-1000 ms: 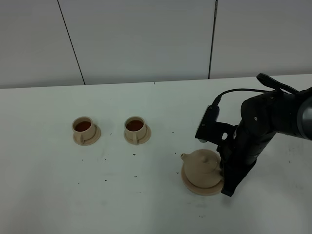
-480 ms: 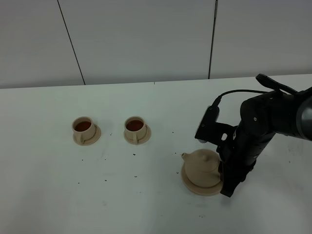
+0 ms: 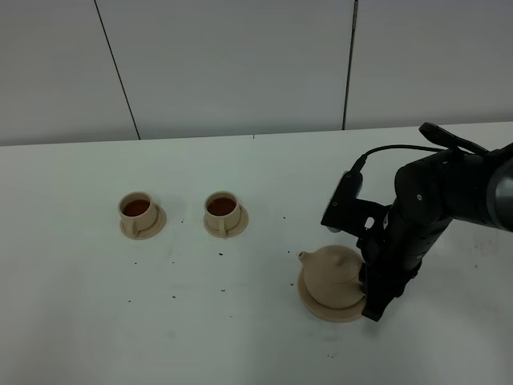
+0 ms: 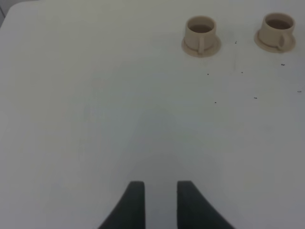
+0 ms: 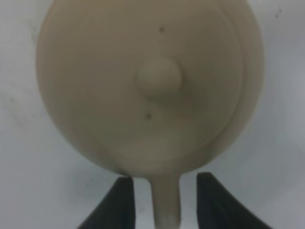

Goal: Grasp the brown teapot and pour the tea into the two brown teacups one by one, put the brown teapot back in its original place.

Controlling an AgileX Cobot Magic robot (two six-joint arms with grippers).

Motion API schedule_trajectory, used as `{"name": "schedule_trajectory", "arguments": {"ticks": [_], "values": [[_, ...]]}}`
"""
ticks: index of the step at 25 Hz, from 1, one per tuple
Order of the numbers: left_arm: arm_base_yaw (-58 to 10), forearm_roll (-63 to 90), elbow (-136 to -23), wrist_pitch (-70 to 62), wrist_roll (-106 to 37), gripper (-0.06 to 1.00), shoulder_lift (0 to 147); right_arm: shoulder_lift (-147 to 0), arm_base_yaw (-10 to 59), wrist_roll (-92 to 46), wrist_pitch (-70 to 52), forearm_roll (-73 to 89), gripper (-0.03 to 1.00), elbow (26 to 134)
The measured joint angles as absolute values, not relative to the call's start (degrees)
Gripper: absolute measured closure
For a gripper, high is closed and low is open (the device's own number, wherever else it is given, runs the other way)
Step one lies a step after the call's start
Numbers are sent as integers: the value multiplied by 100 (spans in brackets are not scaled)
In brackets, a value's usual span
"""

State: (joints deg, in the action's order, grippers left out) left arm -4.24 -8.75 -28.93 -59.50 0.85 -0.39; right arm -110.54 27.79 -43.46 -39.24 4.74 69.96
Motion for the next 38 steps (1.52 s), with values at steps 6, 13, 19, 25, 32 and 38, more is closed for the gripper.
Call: {"name": "schedule_trajectory", "arguments": {"ticks": [6, 13, 19, 25, 32, 38], "values": [[-424, -875, -2893, -5950, 85, 71, -39, -11054, 2779, -4233, -3907, 400, 57, 6996], [-424, -875, -2893, -5950, 85, 71, -39, -10908, 2779, -3880, -3951, 42, 55, 6996], [-424, -875, -2893, -5950, 85, 71, -39, -10610, 2779, -3718, -4056, -60, 55, 6996], [-424, -875, -2893, -5950, 85, 71, -39, -9944, 2779, -3446, -4049, -91, 56, 6996], [-424, -875, -2893, -5950, 85, 71, -39, -8796, 2779, -2806, -3743, -135, 65, 6996], [-424, -875, -2893, -5950, 85, 71, -39, -8081, 2779, -1872, -3748, -968, 71, 6985]]}}
